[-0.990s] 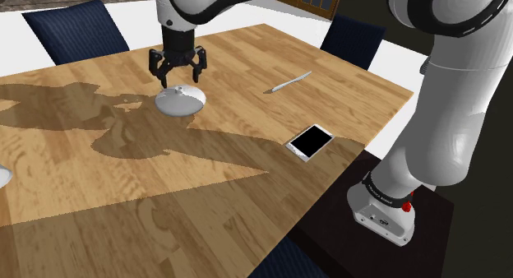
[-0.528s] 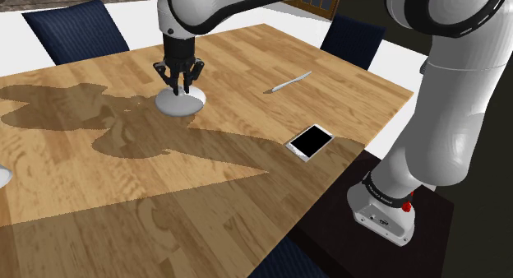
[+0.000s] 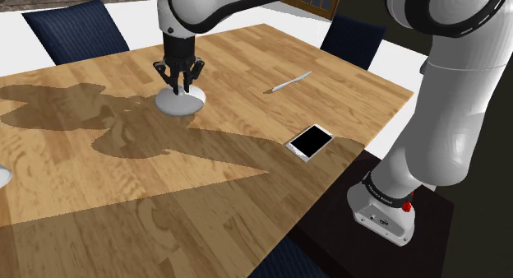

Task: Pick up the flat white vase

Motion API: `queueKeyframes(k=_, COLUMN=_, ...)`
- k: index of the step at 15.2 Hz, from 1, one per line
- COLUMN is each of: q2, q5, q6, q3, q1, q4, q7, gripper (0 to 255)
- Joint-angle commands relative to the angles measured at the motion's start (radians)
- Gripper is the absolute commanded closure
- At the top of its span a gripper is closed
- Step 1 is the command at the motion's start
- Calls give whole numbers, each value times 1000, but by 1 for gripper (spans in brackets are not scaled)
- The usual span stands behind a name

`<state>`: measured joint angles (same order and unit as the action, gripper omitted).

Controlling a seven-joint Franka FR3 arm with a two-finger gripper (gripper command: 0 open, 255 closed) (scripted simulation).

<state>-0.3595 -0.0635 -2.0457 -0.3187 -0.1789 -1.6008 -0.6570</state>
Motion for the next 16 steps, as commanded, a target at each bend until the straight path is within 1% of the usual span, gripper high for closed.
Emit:
queueKeyframes(k=1, q2=4, q5=1, q6=18, q3=-1, q1=0, q4=15, q7=0, gripper=255)
queueKeyframes(k=14, q2=19, q5=7, q6=187, q3=-6, q1=-6, q4=169, q7=0, gripper=255)
queueKeyframes(k=16, q2=19, q5=7, q6=189, q3=-6, q1=-6, q4=171, q7=0, gripper=255)
